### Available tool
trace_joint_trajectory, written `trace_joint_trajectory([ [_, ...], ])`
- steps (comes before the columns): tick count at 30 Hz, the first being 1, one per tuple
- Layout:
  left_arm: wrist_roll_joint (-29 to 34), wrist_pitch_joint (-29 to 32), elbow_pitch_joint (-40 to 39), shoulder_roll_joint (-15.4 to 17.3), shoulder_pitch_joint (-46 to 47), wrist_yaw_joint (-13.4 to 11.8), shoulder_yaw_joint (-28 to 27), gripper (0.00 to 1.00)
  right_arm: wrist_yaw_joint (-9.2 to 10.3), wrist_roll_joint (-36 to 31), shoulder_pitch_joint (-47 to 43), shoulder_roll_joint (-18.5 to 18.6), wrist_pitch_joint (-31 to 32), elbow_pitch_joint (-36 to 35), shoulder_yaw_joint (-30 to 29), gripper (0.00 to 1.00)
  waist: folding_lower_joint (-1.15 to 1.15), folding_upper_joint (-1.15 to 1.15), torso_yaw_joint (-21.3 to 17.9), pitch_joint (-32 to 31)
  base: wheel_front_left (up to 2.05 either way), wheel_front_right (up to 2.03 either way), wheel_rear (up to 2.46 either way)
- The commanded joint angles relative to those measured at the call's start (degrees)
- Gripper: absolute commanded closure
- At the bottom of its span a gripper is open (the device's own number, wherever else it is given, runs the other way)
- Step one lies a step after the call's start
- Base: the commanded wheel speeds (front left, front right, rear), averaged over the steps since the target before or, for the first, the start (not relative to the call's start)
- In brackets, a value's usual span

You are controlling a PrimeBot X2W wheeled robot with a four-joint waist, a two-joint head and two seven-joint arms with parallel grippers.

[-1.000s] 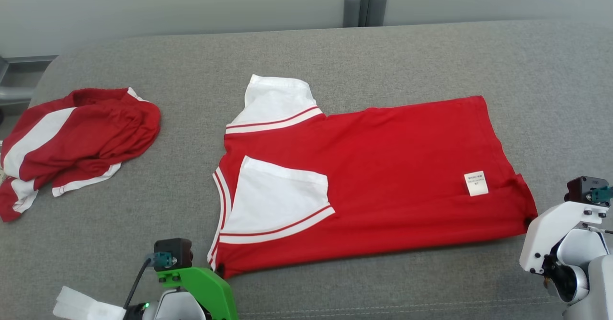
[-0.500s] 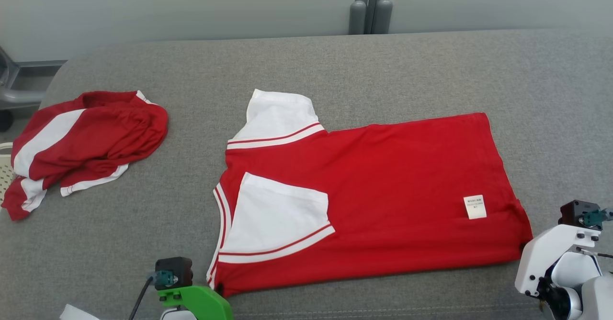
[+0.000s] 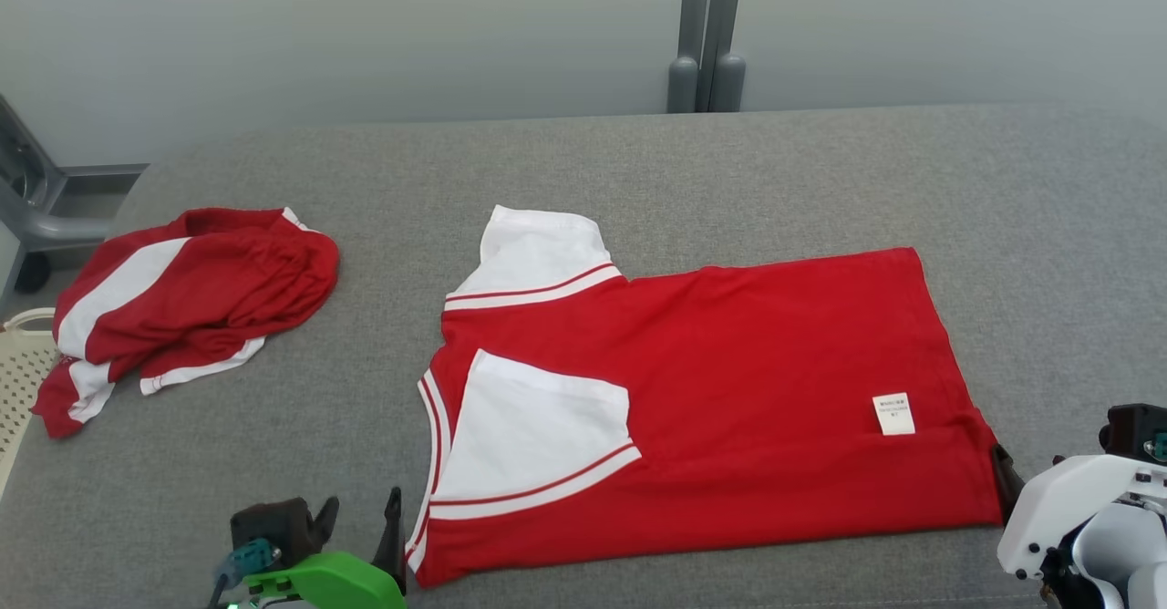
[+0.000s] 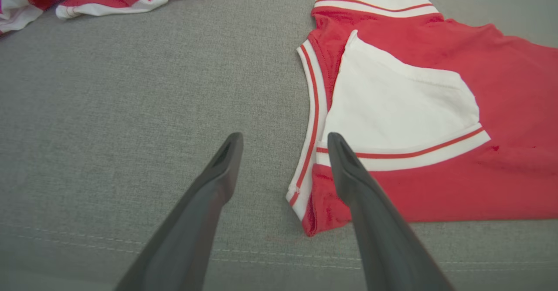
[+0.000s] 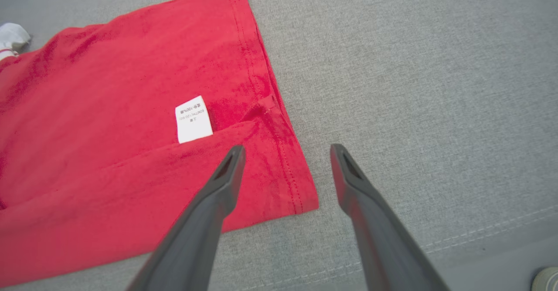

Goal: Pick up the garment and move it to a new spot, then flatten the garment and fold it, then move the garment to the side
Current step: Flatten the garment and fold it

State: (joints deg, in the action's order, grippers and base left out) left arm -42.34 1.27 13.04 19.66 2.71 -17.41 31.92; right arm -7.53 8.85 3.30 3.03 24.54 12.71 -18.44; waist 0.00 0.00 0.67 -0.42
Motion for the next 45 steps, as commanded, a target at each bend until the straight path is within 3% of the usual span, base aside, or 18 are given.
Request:
trace_joint_trajectory([
  [1, 0.9, -2.8, -0.4, 0.3, -0.6, 0.7, -0.8, 0.0, 0.07, 0.6, -1.1, 0.0, -1.2, -0.9, -0.1, 0.0, 0.0, 0.0, 0.6, -1.2, 0.0, 0.0, 0.0],
  [7, 2.7, -13.1, -0.4, -0.3, 0.2, 0.8, -3.7, 0.0, 0.06, 6.5, -3.4, -0.1, -6.9, -1.5, 0.6, 0.0, 0.0, 0.0, 1.3, -2.9, 0.0, 0.0, 0.0],
  [14, 6.2, -16.5, -3.3, -1.9, -1.0, 0.8, -8.6, 0.0, 0.05, 12.9, -4.9, -0.1, -18.2, -0.5, 4.2, 0.0, 0.0, 0.0, 1.3, -4.2, 0.0, 0.0, 0.0],
  [22, 13.3, -16.4, -9.9, -5.5, -4.7, 8.9, -18.3, 0.0, 0.05, 16.1, -5.7, -0.1, -30.1, -1.4, 12.3, 0.0, 0.0, 0.0, 0.7, -5.1, 0.0, 0.0, 0.0],
  [25, 15.3, -16.4, -9.1, -6.3, -6.7, 12.3, -20.4, 0.0, 0.05, 13.2, -5.1, -0.1, -32.9, -1.9, 15.9, 0.0, 0.0, 0.0, 0.4, -5.4, 0.0, 0.0, 0.0],
  [27, 17.1, -16.4, -7.9, -6.1, -7.2, 13.3, -21.3, 0.0, 0.05, 11.7, -4.7, -0.1, -34.1, -1.9, 17.9, 0.0, 0.0, 0.0, 0.3, -5.5, 0.0, 0.0, 0.0],
  [35, 19.1, -16.4, -2.5, -6.6, -9.0, 15.7, -23.0, 0.0, 0.05, 5.2, -3.0, 0.0, -35.4, 0.2, 23.2, 0.0, 0.0, 0.0, 1.2, -5.9, 0.0, 0.0, 0.0],
  [45, 20.0, -14.6, 2.3, -5.6, -6.4, 16.9, -20.6, 0.0, 0.05, 2.1, -2.1, -0.1, -37.8, 4.0, 23.5, 0.0, 0.0, 0.0, 2.6, -6.3, 0.0, 0.0, 0.0],
])
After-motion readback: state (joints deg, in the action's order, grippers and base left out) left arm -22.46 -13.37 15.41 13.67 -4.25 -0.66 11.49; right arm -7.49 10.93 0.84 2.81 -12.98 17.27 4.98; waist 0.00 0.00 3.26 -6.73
